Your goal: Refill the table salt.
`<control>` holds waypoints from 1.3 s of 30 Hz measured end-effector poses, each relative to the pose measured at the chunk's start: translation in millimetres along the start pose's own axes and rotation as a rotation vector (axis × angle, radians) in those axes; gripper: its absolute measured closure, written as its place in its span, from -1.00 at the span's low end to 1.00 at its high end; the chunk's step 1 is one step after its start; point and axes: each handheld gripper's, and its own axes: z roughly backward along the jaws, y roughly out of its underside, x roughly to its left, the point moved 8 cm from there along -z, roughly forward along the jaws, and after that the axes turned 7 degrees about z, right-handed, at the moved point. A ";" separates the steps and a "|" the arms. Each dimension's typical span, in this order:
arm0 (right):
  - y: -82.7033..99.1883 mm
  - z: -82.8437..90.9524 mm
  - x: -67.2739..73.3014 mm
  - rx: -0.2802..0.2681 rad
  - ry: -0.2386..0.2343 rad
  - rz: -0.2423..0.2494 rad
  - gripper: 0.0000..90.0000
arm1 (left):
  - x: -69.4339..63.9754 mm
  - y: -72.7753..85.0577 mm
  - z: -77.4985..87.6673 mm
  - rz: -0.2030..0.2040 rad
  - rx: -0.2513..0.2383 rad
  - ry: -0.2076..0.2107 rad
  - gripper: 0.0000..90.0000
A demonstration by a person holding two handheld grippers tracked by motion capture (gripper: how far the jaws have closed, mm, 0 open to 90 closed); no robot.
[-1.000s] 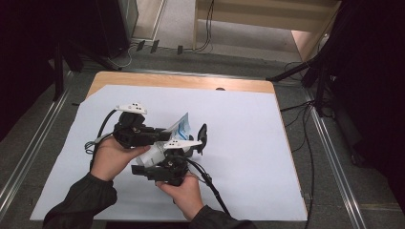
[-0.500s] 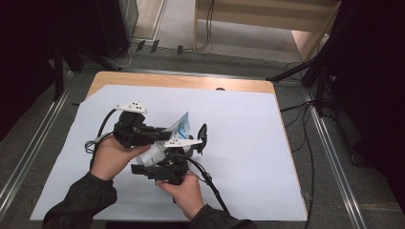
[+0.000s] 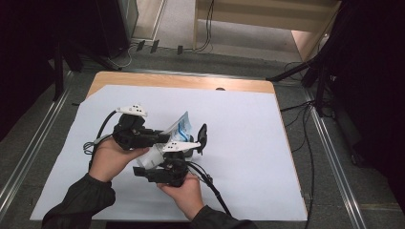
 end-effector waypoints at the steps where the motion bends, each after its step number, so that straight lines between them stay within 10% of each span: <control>1: 1.6 -0.8 -1.2 0.005 0.012 0.008 0.15 | 0.5 0.7 -0.6 0.008 -0.001 0.000 0.78; 39: 42.2 -9.5 -26.6 0.159 0.225 0.313 0.17 | 21.3 10.3 -17.3 -0.002 0.030 0.033 0.57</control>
